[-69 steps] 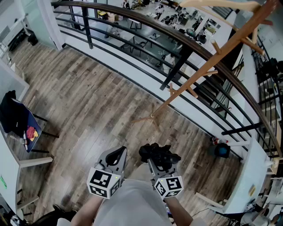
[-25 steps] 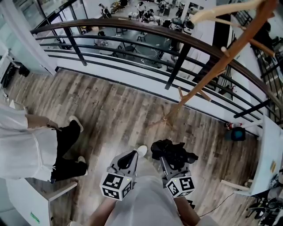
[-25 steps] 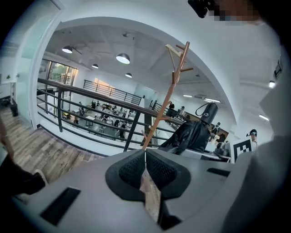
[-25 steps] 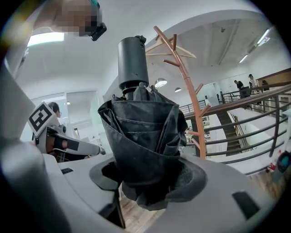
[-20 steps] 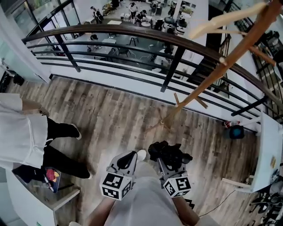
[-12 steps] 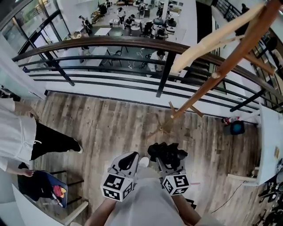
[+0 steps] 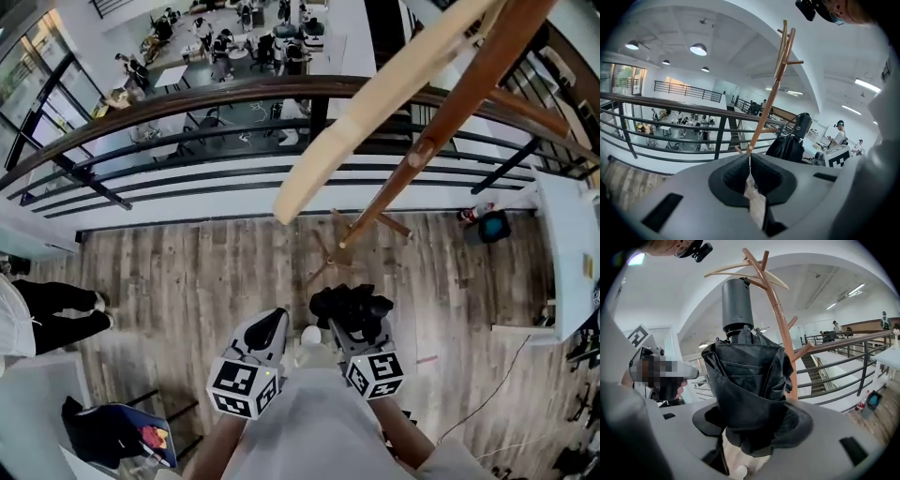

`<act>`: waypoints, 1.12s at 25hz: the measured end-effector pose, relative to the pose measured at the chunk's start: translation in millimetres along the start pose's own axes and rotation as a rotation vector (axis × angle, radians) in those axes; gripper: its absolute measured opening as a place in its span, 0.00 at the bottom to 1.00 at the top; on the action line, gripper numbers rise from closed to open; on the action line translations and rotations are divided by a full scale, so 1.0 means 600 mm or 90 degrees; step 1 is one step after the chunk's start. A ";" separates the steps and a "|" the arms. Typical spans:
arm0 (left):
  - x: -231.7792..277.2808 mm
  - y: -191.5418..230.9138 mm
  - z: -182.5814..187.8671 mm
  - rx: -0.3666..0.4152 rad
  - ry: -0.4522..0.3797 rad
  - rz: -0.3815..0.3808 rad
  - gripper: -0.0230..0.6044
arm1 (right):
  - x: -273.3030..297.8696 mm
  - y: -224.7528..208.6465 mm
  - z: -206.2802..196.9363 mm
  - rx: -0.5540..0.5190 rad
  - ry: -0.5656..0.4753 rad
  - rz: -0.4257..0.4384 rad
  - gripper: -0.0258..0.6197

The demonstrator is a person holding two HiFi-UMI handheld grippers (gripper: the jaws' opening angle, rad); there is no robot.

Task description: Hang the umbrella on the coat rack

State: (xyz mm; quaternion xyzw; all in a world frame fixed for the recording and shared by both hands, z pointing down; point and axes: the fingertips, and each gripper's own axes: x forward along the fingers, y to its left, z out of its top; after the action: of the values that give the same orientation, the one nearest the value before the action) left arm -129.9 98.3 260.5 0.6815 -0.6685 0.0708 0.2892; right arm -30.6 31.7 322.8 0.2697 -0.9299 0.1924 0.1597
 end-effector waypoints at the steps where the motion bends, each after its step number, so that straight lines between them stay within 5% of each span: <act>1: 0.007 -0.004 0.002 0.009 0.009 -0.016 0.08 | 0.001 -0.005 -0.001 0.006 0.000 -0.011 0.48; 12: 0.080 -0.010 0.003 0.108 0.071 -0.155 0.08 | 0.028 -0.025 -0.043 0.065 0.023 -0.097 0.48; 19: 0.092 -0.021 -0.013 0.152 0.091 -0.192 0.08 | 0.035 -0.037 -0.076 0.079 0.052 -0.120 0.48; 28: 0.125 -0.054 -0.054 0.135 0.091 -0.189 0.08 | 0.043 -0.058 -0.117 0.034 0.088 -0.097 0.48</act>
State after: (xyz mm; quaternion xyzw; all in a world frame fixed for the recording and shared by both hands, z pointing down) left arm -82.7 47.1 313.5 0.7923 -0.5273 0.1461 0.2699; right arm -18.1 24.7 403.9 0.3302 -0.8879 0.2223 0.2306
